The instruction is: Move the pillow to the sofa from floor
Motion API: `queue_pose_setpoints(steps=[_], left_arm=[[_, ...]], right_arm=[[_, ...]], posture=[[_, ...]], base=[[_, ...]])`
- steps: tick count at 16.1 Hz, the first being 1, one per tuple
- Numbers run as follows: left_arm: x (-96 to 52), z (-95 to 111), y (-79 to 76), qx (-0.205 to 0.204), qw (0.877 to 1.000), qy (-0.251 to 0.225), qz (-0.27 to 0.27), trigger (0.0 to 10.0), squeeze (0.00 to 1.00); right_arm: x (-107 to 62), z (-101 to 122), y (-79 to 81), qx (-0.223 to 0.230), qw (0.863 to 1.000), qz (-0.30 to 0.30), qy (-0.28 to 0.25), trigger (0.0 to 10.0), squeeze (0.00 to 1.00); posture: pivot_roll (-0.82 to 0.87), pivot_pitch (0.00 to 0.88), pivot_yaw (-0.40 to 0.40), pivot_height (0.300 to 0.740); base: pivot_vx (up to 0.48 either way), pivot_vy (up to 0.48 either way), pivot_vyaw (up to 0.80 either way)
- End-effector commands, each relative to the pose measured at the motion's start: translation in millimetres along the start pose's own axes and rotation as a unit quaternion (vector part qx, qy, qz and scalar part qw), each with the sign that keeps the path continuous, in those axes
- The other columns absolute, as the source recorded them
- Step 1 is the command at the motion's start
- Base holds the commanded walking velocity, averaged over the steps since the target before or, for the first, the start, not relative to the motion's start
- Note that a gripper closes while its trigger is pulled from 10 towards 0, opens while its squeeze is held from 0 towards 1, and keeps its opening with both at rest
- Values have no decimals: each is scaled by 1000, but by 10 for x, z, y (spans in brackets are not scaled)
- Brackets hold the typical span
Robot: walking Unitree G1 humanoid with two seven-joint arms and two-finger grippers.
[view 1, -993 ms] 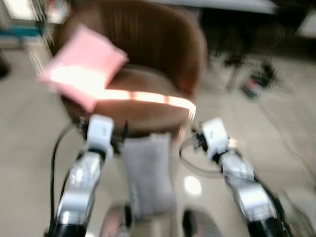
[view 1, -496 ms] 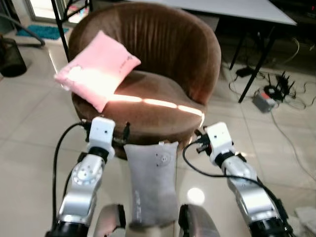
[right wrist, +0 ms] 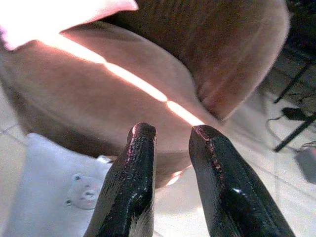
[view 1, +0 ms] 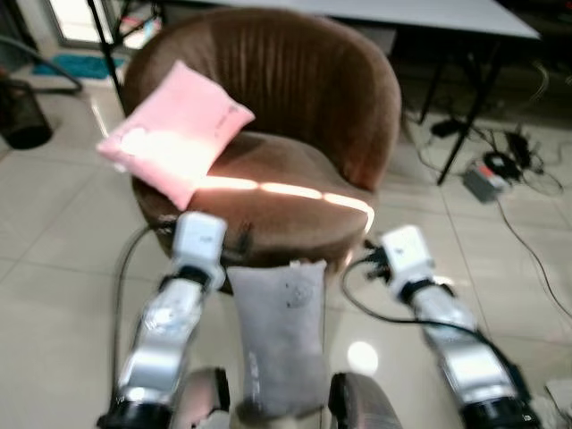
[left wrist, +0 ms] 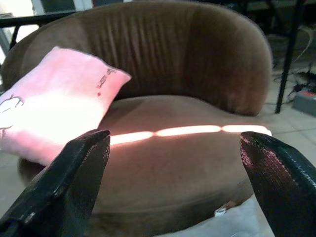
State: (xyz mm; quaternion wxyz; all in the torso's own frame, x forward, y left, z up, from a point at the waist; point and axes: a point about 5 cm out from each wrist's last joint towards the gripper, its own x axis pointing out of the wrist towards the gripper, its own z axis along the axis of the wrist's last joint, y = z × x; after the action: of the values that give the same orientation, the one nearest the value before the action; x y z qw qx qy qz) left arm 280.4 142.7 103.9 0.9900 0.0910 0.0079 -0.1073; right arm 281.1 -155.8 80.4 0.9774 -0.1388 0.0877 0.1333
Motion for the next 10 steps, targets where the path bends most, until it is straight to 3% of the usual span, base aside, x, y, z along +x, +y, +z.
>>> queue_pose_setpoints(steps=[1,10], left_arm=[[-15,-6,92,9,1000,4,10,10000,0],[-6,-4,110,6,1000,4,12,10000,0]], right_arm=[[24,55,22,7,1000,1,-11,10000,0],[40,63,11,13,1000,-6,-14,10000,0]], posture=[[-36,0,-56,609],[-33,5,-57,609]], base=[[266,0,0],[267,0,0]])
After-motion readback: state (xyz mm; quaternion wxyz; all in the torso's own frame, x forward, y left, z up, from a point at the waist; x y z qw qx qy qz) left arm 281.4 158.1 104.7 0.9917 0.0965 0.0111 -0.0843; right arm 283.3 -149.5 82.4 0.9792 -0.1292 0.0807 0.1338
